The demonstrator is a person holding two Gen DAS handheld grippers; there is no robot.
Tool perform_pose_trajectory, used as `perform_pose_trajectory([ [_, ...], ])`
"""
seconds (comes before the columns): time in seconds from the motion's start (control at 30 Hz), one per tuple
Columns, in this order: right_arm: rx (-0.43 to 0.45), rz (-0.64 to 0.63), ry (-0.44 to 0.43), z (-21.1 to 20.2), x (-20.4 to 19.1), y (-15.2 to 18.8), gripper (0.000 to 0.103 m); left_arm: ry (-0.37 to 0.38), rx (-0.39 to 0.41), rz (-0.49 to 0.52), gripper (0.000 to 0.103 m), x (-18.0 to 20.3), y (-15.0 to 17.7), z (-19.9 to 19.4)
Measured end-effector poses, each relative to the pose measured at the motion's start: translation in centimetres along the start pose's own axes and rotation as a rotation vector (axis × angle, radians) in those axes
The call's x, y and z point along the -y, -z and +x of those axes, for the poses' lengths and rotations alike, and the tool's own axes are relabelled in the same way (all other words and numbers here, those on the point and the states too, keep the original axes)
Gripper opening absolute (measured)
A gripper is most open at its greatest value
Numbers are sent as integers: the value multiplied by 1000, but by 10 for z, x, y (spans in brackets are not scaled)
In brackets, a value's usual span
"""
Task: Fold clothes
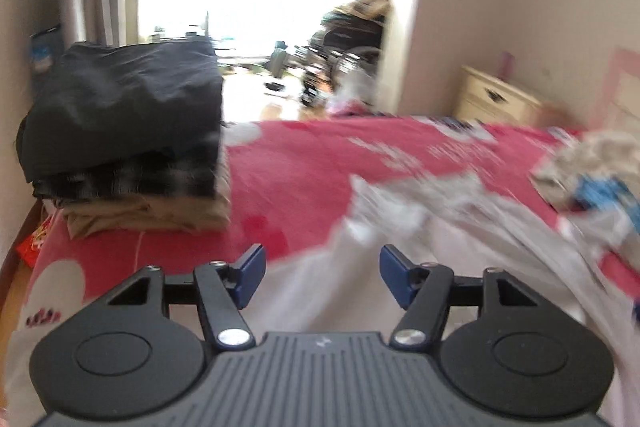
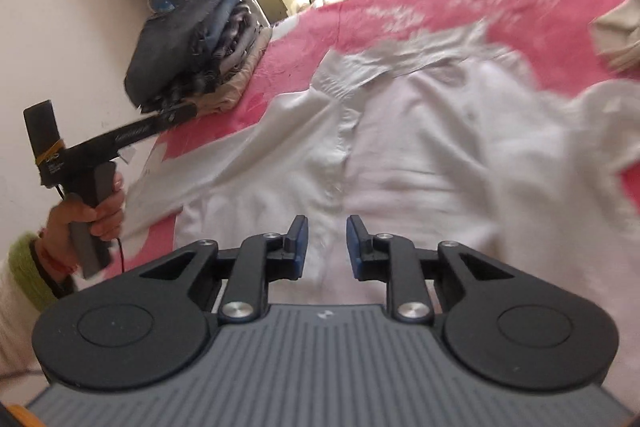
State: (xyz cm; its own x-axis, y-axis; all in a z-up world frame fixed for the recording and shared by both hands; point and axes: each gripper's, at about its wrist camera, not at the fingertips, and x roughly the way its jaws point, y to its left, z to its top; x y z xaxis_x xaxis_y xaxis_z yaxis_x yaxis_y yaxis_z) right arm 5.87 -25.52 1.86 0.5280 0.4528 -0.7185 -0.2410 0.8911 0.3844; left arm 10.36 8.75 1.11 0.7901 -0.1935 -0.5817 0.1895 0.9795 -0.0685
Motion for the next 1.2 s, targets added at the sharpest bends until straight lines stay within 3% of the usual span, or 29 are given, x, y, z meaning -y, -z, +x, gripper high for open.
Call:
perform_pose_trajectory([
  [0.07, 32, 1, 4, -31, 2, 8, 23, 33, -41, 42, 65, 12, 19, -22],
  [0.2, -50, 86, -88, -61, 3, 56, 30, 94, -120, 118, 65, 35, 59, -64],
  [0.3, -166, 165, -153, -50, -6, 101, 32, 141, -202, 128, 65, 48, 92, -83],
  [0.4, -261, 157, -151, -31, -20, 140, 32, 166, -263, 131, 65, 56, 121, -100],
  [0.5, -293, 117, -159, -21, -35, 164, 32, 170, -312, 144, 65, 62, 147, -115],
  [0.77, -303, -26, -236, 16, -72, 182, 31, 136, -382, 219, 65, 78, 193, -125],
  [0.87, -373, -89, -150, 31, -70, 193, 29, 124, -410, 239, 65, 80, 205, -122],
  [1.0, -340, -12, -173, 18, -54, 193, 29, 107, -423, 240, 65, 78, 207, -125],
  [1.2, -189, 144, -270, 2, -39, 184, 36, 69, -387, 221, 70, 76, 192, -134],
])
